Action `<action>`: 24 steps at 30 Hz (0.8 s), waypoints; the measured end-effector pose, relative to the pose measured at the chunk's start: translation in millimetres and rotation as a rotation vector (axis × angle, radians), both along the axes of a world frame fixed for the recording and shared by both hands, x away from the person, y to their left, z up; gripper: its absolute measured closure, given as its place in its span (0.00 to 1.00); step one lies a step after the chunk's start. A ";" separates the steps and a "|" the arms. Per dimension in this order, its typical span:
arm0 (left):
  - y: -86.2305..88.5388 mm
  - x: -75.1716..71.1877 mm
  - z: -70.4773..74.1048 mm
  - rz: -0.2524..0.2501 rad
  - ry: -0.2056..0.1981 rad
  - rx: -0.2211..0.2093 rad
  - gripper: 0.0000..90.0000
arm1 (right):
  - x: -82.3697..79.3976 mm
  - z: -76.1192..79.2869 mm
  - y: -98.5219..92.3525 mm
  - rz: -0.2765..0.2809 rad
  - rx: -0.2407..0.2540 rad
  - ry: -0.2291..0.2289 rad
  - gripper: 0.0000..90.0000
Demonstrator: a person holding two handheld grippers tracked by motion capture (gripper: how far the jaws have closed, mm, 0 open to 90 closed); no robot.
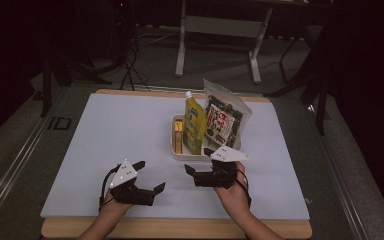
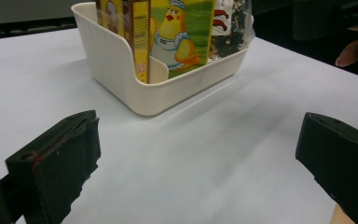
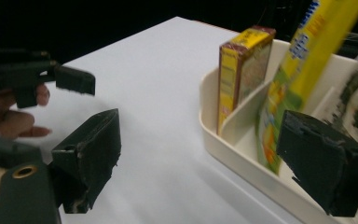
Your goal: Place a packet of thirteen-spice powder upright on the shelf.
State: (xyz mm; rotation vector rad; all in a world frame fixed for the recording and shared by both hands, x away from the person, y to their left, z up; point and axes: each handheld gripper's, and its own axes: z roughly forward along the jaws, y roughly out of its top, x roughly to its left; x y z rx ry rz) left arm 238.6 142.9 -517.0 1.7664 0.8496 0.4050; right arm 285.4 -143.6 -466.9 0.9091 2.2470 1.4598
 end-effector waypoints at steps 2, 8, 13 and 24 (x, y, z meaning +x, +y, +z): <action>0.1 -0.2 -0.1 -0.003 0.001 -0.002 0.00 | -3.7 -1.0 -6.8 -0.001 -0.003 0.001 0.15; -0.6 0.1 -0.5 -0.013 0.009 -0.002 0.00 | -11.8 -1.3 -28.6 -0.011 -0.008 -0.006 0.15; -0.8 0.0 -0.7 -0.017 0.009 -0.002 0.00 | -16.3 -1.0 -45.6 -0.032 -0.011 -0.014 0.15; -1.3 0.1 -1.7 -0.030 0.019 -0.002 0.00 | -25.5 -3.2 -70.6 -0.064 -0.037 -0.006 0.15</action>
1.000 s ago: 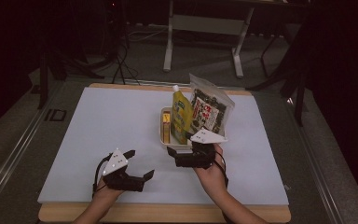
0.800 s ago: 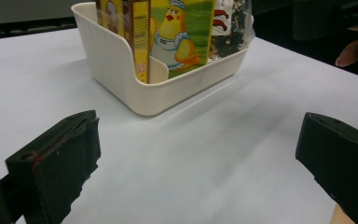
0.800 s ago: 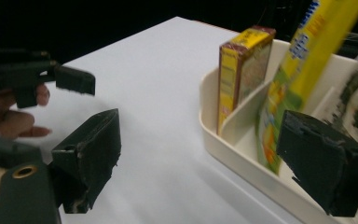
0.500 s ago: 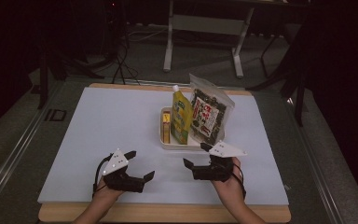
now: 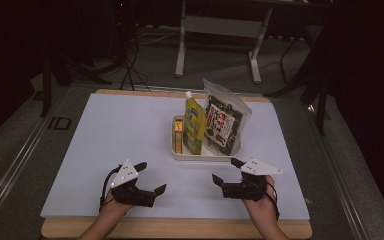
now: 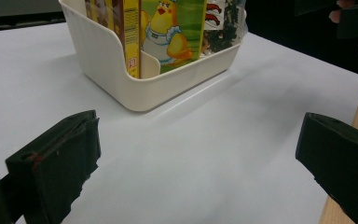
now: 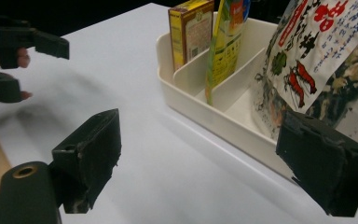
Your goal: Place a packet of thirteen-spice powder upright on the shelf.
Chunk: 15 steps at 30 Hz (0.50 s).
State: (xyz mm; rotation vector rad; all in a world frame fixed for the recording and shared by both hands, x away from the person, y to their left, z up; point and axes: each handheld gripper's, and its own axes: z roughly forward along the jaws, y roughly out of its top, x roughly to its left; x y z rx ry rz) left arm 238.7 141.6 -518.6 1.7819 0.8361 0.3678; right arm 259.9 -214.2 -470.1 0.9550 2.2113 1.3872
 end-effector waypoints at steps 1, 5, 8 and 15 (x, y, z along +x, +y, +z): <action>-0.1 0.0 -0.1 0.000 0.001 0.001 0.00 | -1.4 0.4 -2.4 -0.001 -0.001 -0.005 0.15; -0.4 -0.1 -0.1 -0.009 0.001 0.000 0.00 | -5.8 1.5 -10.0 0.003 0.005 -0.013 0.15; -0.5 0.0 -0.3 -0.012 0.000 0.001 0.00 | -9.2 1.2 -15.6 0.008 0.006 -0.018 0.15; -1.1 -0.2 -0.7 -0.018 0.003 0.002 0.00 | -14.4 -3.1 -27.3 -0.013 -0.006 0.004 0.15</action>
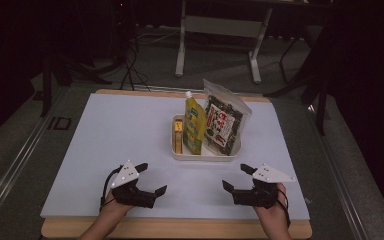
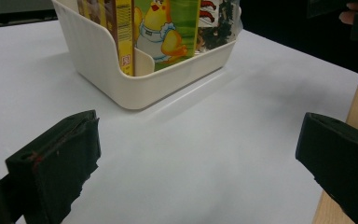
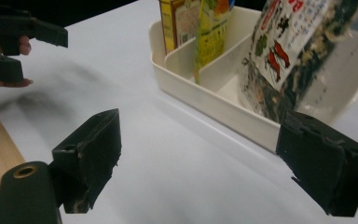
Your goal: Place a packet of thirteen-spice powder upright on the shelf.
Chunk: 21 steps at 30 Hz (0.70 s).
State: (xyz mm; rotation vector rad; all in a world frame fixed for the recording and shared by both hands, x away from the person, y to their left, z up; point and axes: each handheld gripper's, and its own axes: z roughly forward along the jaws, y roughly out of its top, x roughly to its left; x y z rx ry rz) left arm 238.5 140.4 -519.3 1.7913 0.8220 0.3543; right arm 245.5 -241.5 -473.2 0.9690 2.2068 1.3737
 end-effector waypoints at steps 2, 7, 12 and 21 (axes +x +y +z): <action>0.1 0.1 0.0 -0.002 0.000 -0.001 0.00 | -0.8 -1.0 -3.4 -0.007 -0.007 0.005 0.15; -0.4 -0.2 -0.8 -0.004 0.003 -0.003 0.00 | -2.9 -3.7 -11.2 -0.020 -0.015 0.007 0.15; -1.9 -0.6 -1.1 -0.011 0.004 -0.004 0.00 | -1.1 -6.0 -14.4 -0.028 -0.021 0.008 0.15; -2.2 -0.5 -2.0 -0.017 0.009 -0.003 0.00 | -0.3 -7.2 -13.8 -0.019 -0.036 0.000 0.16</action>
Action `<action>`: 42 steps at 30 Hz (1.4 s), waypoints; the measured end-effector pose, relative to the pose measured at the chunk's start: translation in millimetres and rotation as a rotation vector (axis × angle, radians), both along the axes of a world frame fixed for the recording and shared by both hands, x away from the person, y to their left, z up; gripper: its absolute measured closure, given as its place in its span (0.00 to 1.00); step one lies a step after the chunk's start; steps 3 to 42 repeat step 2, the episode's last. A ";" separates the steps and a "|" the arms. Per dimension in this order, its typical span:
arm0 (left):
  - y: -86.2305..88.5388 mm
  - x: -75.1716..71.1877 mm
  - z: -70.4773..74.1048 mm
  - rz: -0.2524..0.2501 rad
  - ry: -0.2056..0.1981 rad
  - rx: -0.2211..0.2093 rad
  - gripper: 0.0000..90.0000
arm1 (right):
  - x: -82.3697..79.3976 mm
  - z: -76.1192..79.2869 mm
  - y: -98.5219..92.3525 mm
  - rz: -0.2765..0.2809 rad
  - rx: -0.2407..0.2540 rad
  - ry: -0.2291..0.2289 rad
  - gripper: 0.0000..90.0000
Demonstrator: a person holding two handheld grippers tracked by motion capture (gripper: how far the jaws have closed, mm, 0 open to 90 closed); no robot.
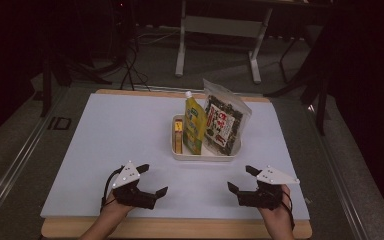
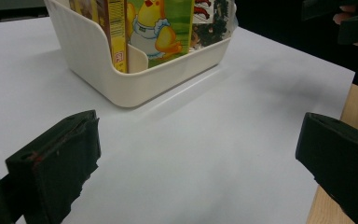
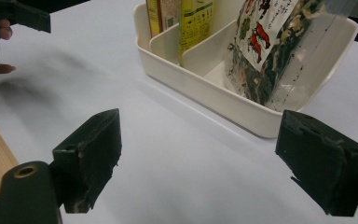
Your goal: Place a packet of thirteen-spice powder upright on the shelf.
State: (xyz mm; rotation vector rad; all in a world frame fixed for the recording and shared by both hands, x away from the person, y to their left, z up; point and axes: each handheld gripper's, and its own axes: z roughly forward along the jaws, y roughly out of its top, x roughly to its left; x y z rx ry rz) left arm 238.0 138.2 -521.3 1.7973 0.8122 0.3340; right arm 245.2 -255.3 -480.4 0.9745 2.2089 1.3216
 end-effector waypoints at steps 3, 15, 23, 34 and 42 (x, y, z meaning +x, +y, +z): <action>0.0 0.0 0.0 -0.001 0.001 0.000 0.00 | -0.1 0.2 0.3 0.002 -0.004 -0.003 0.15; 0.0 0.0 0.0 -0.001 0.001 0.000 0.00 | -0.1 0.2 0.3 0.002 -0.004 -0.003 0.15; 0.0 0.0 0.0 -0.001 0.001 0.000 0.00 | -0.1 0.2 0.3 0.002 -0.004 -0.003 0.15; 0.0 0.0 0.0 -0.001 0.001 0.000 0.00 | -0.1 0.2 0.3 0.002 -0.004 -0.003 0.15; 0.0 0.0 0.0 -0.001 0.001 0.000 0.00 | -0.1 0.2 0.3 0.002 -0.004 -0.003 0.15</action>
